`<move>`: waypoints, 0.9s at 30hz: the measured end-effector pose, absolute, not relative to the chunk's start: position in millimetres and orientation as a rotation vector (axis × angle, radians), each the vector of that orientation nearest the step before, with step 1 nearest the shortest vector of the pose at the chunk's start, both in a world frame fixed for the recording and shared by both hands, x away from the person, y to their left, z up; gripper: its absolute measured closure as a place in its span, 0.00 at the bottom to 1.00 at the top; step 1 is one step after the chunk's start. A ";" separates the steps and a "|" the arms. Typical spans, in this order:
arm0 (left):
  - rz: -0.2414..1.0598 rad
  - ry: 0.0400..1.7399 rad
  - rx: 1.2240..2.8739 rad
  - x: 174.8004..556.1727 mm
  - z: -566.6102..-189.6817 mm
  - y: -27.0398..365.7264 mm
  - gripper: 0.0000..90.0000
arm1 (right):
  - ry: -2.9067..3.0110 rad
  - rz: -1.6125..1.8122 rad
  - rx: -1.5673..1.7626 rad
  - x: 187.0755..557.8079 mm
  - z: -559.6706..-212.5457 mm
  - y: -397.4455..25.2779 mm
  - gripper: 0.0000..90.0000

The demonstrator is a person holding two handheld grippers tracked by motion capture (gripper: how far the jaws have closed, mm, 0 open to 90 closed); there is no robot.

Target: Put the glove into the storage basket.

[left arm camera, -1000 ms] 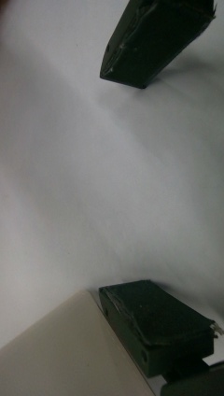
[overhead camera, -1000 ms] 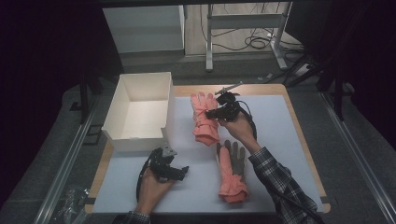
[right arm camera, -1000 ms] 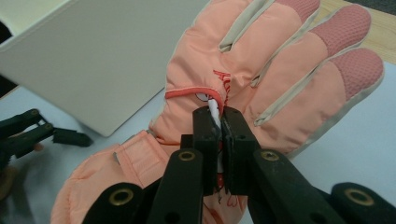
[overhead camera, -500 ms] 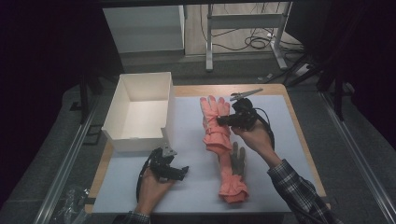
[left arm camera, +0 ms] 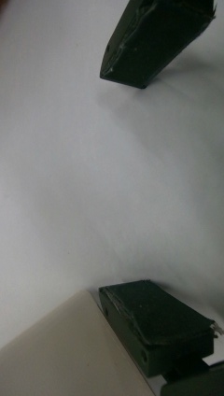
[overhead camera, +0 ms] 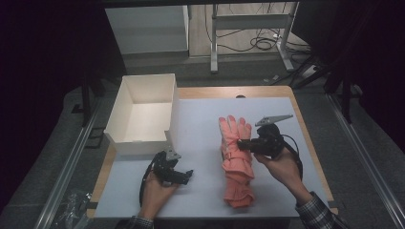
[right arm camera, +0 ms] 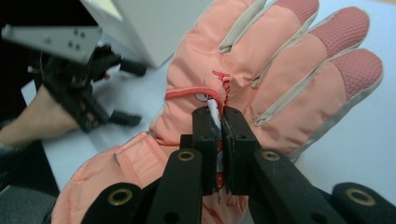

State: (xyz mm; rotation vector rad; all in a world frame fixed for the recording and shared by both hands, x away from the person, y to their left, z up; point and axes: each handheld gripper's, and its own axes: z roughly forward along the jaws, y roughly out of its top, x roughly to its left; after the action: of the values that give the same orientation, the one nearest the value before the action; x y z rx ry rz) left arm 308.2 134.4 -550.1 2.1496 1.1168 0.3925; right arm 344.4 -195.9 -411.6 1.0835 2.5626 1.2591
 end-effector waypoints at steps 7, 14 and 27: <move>0.393 1.117 2.148 308.2 -550.2 134.3 0.01 | 2.580 1.228 1.135 316.2 -430.2 -202.7 0.94; 0.396 1.116 2.147 308.2 -550.4 134.3 0.01 | 2.557 1.193 1.193 303.2 -455.2 -205.3 0.93; 0.396 1.116 2.147 308.2 -550.4 134.2 0.01 | 2.511 1.138 1.101 296.0 -470.6 -201.0 0.78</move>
State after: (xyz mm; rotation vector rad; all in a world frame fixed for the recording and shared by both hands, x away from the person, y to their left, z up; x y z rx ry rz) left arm 308.2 134.2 -550.4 2.1472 1.1158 0.3959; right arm 296.0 -201.0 -470.6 1.1013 2.5113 1.1384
